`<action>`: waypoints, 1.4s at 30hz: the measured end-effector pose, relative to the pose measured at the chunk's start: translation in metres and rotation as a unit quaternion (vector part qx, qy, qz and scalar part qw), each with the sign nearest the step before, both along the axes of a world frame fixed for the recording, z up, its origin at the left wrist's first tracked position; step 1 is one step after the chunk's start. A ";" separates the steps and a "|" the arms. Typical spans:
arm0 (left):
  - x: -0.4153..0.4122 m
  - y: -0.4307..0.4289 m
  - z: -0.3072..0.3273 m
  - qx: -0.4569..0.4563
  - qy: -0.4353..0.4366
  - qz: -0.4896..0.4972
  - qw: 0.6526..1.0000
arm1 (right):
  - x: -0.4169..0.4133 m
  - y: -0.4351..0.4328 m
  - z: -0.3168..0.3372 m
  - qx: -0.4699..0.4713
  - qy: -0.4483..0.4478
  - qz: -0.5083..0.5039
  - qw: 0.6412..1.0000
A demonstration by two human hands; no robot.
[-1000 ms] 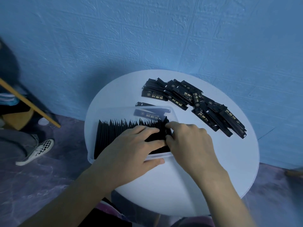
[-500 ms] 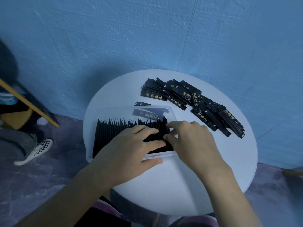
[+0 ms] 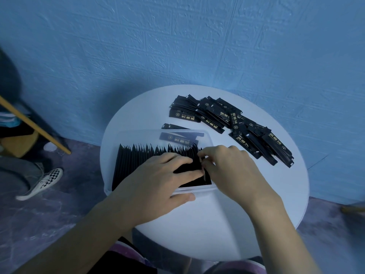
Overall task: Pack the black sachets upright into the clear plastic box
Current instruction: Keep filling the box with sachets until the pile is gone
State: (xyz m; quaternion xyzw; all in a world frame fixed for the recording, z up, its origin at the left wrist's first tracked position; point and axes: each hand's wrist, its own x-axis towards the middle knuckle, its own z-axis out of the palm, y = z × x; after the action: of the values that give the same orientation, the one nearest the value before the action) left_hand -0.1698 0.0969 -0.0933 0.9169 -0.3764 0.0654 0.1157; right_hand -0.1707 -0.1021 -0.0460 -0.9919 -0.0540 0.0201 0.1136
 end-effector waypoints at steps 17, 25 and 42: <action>0.000 0.006 0.000 0.024 -0.027 0.026 0.999 | 0.021 -0.014 0.001 0.332 0.014 0.044 0.942; -0.003 0.015 0.002 0.027 -0.023 0.027 0.999 | 0.102 -0.026 -0.059 0.251 -0.080 -0.039 0.964; -0.008 0.006 -0.001 -0.029 0.010 0.054 0.998 | 0.092 -0.053 -0.061 0.121 -0.069 -0.040 0.989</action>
State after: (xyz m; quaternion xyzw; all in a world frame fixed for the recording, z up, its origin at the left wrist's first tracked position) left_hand -0.1775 0.1032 -0.0945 0.9328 -0.3227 0.0737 0.1426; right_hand -0.0790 -0.1554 -0.1066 -0.9712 -0.0243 -0.0601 0.2294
